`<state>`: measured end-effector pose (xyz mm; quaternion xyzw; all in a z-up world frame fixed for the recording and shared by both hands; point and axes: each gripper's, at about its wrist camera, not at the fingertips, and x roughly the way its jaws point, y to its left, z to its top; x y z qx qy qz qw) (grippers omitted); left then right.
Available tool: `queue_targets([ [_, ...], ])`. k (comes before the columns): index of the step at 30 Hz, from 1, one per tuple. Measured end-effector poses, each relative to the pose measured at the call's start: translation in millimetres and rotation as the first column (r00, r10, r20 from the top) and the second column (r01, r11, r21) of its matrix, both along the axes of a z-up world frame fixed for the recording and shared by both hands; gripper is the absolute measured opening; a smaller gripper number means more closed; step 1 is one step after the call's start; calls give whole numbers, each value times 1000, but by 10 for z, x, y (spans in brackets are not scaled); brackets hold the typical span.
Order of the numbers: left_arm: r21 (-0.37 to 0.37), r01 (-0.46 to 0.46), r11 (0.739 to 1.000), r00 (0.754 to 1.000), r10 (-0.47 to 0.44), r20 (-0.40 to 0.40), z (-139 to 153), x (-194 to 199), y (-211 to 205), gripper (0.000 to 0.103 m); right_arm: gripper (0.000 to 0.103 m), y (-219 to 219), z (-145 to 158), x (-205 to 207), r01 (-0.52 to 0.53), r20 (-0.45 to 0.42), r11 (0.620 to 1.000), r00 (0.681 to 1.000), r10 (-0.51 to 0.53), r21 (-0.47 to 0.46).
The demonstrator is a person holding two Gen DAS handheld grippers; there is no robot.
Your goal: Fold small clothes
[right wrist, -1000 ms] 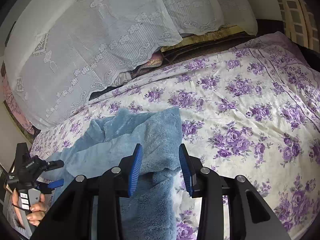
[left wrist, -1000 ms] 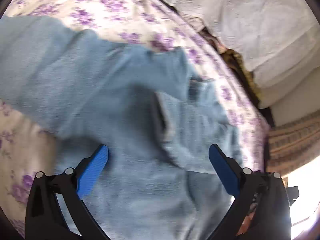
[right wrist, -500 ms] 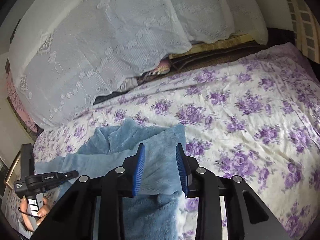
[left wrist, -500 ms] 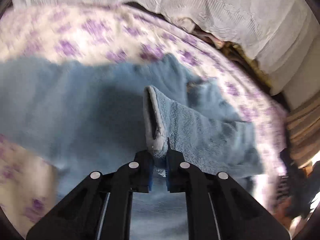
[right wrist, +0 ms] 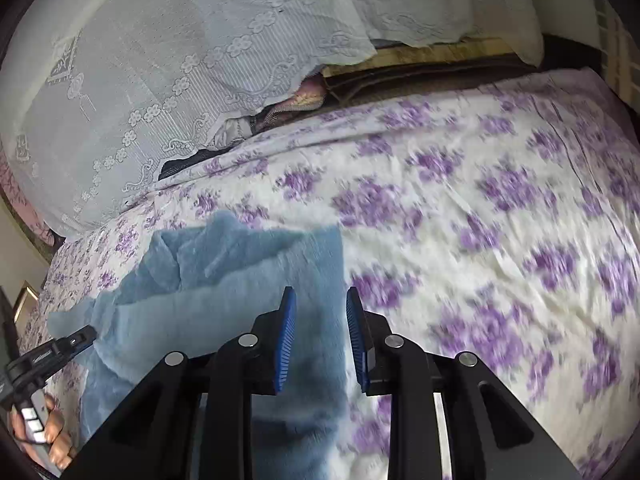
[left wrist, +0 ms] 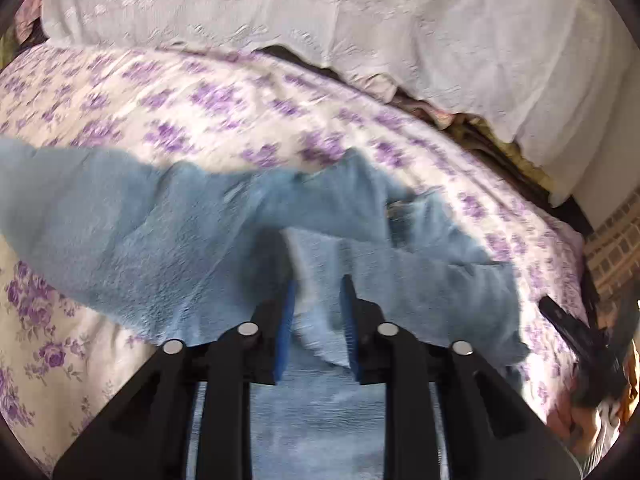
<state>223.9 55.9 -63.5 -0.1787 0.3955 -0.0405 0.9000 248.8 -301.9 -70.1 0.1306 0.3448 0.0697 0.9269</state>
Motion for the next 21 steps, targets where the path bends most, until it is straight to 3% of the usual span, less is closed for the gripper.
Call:
queue_targets([
  [2,30,28,999,1000,-29,4,-26,15,-110,44,22,53,-11,215,-19,-6,1000,1000,19,7],
  [5,95,48,994,997,-43,-58,-274,146,-225,45,17,127,-265,544,-31,-99,999,995,33,20],
  [6,107,73,992,991,-60,-121,-433,248,-246,45,13,136,-425,626,-23,-153,1000,988,25,13],
  [7,117,81,990,990,-67,-122,-466,263,-253,45,12,109,-567,685,-18,-185,999,982,25,41],
  [10,174,87,981,992,-70,-101,-401,224,-320,45,11,-25,-459,581,11,-155,995,988,5,103],
  [13,140,95,986,992,-83,-95,-284,106,-283,46,14,-15,-200,208,-7,-55,999,998,10,52],
  [16,73,129,989,990,-125,-66,-134,-14,-217,65,16,72,-86,-234,-78,0,996,997,78,33],
  [18,110,123,986,989,-113,-91,-199,-8,-243,83,20,195,-192,-371,-122,-32,992,992,122,-3],
  [20,154,123,980,981,-97,-171,-445,80,-294,84,22,356,-471,-339,-151,-121,986,982,142,-71],
  [21,156,124,980,978,-94,-189,-537,108,-296,85,22,364,-527,-321,-153,-123,986,982,144,-71],
])
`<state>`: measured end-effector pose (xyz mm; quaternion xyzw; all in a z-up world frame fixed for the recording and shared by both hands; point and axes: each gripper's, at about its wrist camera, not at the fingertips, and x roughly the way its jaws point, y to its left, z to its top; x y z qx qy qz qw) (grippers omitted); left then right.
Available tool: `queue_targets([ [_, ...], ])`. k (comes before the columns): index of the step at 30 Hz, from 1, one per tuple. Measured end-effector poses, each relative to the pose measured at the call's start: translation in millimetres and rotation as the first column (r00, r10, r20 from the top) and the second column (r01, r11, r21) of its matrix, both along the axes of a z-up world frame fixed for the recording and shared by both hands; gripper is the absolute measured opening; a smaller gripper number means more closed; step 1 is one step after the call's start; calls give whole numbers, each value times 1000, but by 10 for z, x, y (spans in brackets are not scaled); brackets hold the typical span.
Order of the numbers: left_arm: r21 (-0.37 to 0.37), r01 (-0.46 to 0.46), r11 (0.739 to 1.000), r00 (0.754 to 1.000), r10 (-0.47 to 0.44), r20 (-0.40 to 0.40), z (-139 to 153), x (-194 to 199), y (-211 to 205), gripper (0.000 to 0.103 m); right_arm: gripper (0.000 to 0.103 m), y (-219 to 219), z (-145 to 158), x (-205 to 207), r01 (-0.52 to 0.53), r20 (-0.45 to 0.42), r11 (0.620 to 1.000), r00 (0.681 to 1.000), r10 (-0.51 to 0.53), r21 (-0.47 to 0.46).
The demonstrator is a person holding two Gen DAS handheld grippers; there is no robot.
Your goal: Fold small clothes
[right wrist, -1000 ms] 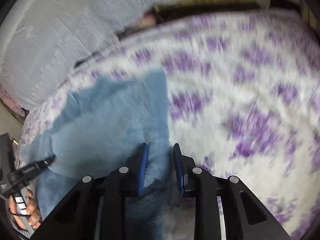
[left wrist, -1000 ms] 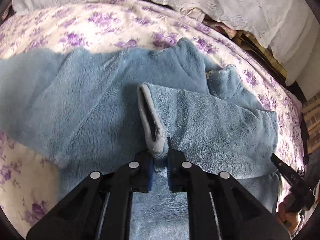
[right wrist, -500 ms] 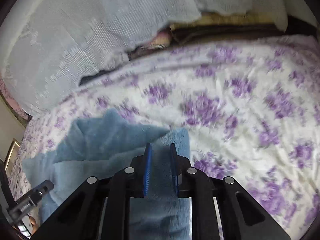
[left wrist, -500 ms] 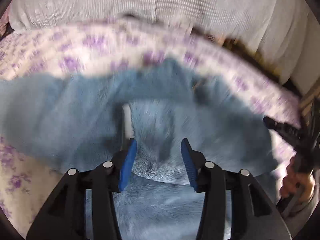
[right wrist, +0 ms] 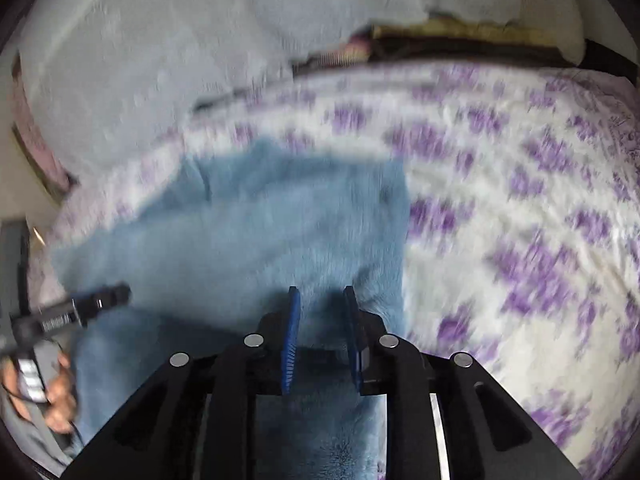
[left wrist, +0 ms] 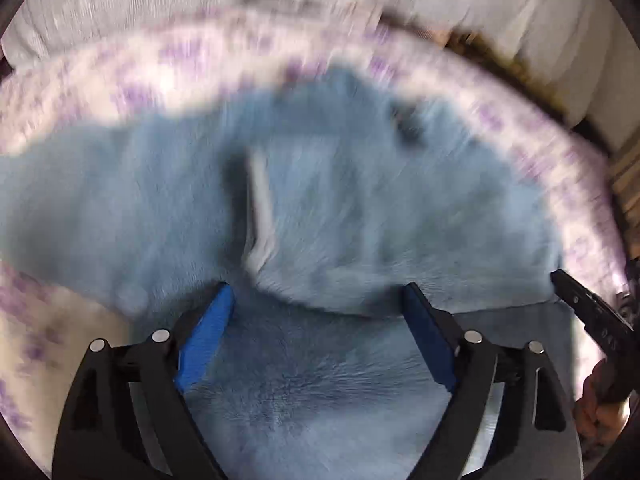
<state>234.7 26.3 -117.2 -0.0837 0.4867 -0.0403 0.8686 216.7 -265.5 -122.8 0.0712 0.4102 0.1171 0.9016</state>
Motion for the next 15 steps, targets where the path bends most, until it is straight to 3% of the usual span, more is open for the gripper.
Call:
queue_targets([
  [4,-34,-11,999,996,14,88,297,-196,111,83,24,-130,214,-192,25,107,998,994,-32,59],
  [6,-56,-53,997,992,59,116,413,-305,336,83,34,-200,248,-317,46,127,995,990,-57,84],
  [8,-92,-118,989,985,129,119,464,-419,643,83,35,-311,237,-431,85,126,990,987,-99,112],
  [12,-192,-301,934,947,316,54,460,-580,1395,83,36,-419,204,-613,89,117,979,987,-112,184],
  [15,-231,-387,893,916,400,11,458,-684,1818,83,36,-318,299,-797,49,148,976,986,-82,212],
])
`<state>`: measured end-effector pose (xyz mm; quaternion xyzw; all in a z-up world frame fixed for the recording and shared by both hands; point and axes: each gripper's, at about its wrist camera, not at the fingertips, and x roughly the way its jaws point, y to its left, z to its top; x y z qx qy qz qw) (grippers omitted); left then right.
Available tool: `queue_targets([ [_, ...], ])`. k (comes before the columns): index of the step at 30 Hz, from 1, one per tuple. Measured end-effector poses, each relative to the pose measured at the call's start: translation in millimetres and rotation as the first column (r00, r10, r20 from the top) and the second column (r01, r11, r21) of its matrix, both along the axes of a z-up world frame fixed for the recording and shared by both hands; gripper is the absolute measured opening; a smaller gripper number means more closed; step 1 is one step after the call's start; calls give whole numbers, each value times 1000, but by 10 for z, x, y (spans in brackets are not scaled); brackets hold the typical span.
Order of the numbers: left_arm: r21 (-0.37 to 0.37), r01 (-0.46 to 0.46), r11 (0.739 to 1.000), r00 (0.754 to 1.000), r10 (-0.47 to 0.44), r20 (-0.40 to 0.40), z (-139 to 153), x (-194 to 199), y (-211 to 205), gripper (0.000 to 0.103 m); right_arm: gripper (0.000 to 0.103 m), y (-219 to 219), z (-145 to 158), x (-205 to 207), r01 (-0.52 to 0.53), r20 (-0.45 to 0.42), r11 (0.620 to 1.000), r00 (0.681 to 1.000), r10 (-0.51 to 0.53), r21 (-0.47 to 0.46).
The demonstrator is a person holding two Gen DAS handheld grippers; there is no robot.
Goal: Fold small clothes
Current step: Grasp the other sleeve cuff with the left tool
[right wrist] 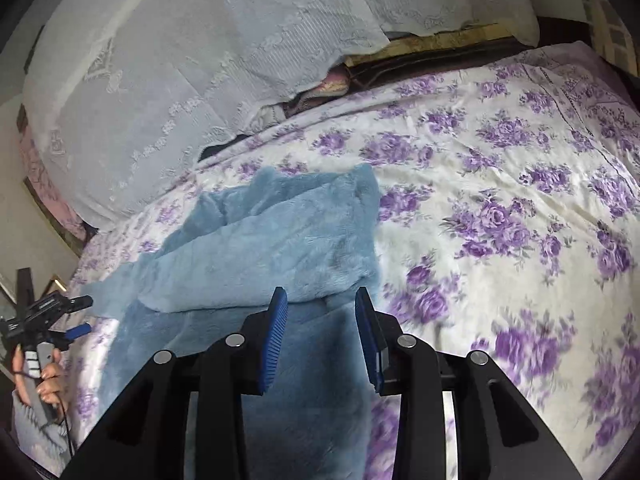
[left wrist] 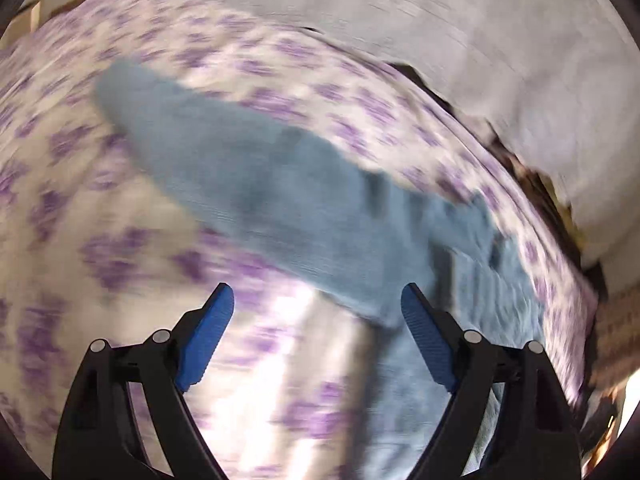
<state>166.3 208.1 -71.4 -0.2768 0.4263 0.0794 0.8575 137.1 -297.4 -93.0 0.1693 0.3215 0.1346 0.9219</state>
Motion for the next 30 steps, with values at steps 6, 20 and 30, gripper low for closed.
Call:
queue_targets([
  [6,-58,-109,992,993,106,-43,-13,-178,740,83,45,225,95,-445,-66,34,997,997,65,35],
  [20,-305,-145,941,987,158,18,-404,270,1322,69,46,299,-158,-389,-61,32,998,998,60,20],
  [30,-312,-183,932,975,212,61,-549,295,1529,12,46,345,-204,-354,-80,8,997,997,80,16],
])
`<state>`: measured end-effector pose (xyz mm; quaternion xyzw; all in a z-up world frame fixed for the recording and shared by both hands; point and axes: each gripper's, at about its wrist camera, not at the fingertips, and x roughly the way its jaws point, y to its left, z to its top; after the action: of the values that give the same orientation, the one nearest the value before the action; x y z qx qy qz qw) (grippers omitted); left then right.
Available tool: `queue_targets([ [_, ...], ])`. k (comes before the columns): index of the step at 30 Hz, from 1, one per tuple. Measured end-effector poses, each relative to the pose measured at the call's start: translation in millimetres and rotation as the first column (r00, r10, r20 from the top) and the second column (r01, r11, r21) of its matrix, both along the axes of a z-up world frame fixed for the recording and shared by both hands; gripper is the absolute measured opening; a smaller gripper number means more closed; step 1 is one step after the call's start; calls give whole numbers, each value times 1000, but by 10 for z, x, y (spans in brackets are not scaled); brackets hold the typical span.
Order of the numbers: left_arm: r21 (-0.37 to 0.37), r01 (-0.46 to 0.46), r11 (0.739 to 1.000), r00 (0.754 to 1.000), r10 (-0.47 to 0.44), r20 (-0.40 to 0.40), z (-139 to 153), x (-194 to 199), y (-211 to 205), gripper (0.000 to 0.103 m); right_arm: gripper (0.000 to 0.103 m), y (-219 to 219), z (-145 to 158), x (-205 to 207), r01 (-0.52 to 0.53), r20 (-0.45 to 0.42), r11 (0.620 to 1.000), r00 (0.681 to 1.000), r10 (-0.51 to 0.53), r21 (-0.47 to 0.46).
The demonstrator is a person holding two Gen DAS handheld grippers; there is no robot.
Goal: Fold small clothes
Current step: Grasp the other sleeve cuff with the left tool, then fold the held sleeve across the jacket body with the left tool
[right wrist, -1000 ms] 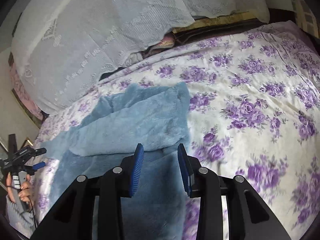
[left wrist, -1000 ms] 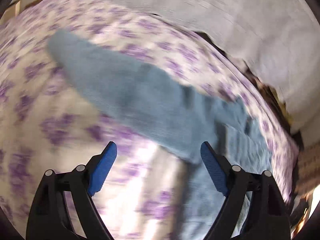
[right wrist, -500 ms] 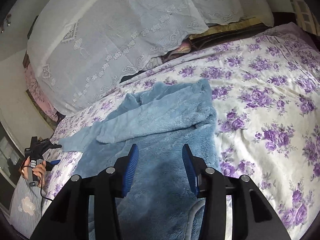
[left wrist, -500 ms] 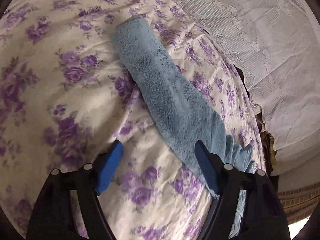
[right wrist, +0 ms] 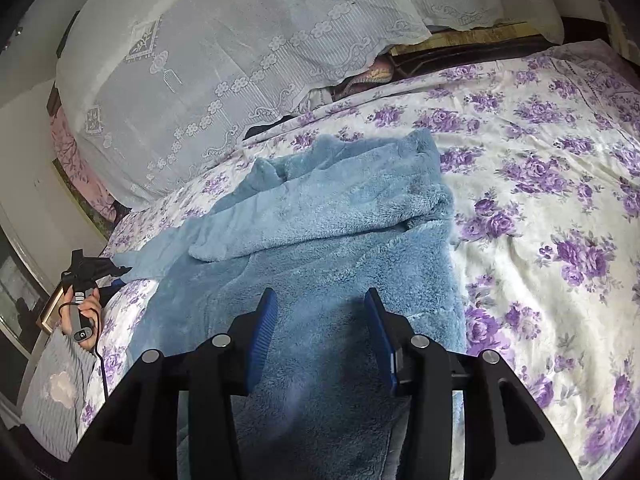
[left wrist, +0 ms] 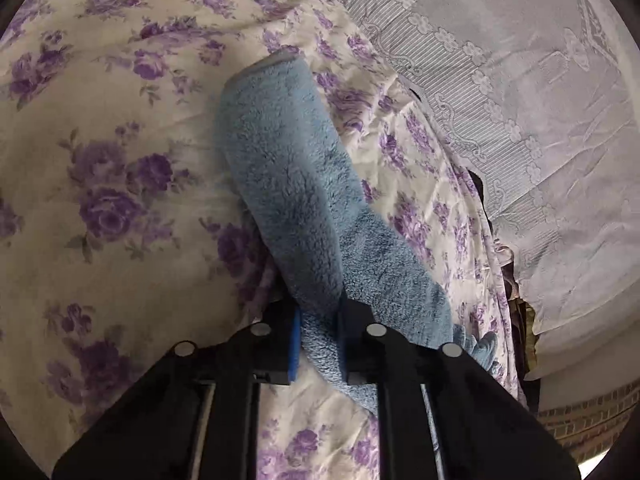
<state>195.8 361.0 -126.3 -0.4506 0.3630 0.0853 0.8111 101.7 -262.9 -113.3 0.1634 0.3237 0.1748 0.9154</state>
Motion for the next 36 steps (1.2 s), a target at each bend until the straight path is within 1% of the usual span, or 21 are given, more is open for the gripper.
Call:
queue_targets([
  [2,70,6,997,1000,-6,-3,122,-13,-80,12,46,2,4,-3,-2,1,1000,1000,2,-1],
  [3,129,15,992,1000,-14,-4,225,-9,-163,12,45,1,4,-2,-1,0,1000,1000,1,0],
  [6,259,50,965,999,-49,-10,453,24,-394,12,46,-3,-6,5,-2,-7,1000,1000,2,3],
  [8,301,71,951,998,-68,-18,554,55,-516,11,46,-10,-12,8,-2,-11,1000,1000,2,7],
  [14,354,145,924,989,-139,-43,738,169,-847,11,46,-15,-19,12,-3,-12,1000,1000,3,10],
  [19,375,206,904,978,-201,-53,884,215,-1163,11,46,-15,-11,-6,-8,-3,1000,1000,8,21],
  [22,392,247,886,968,-243,-61,991,232,-1391,11,46,-37,49,-12,-12,-11,998,1000,13,56],
  [24,419,274,865,961,-268,-75,1083,242,-1571,11,46,-41,171,49,-26,-12,998,1000,27,63],
  [27,449,304,840,950,-306,-69,1224,217,-1836,11,46,-6,469,242,-12,20,1000,1000,11,8],
  [30,478,329,815,938,-339,-67,1350,175,-2112,11,46,13,655,448,-2,10,1000,1000,2,-1],
  [32,491,345,800,930,-360,-68,1416,148,-2258,11,46,-13,804,535,14,20,1000,1000,-14,28],
  [34,511,357,782,923,-378,-67,1486,123,-2419,11,51,-50,917,574,15,28,997,999,-17,69],
  [36,528,372,764,915,-397,-70,1536,115,-2578,11,54,-88,999,605,16,34,994,999,-20,111],
])
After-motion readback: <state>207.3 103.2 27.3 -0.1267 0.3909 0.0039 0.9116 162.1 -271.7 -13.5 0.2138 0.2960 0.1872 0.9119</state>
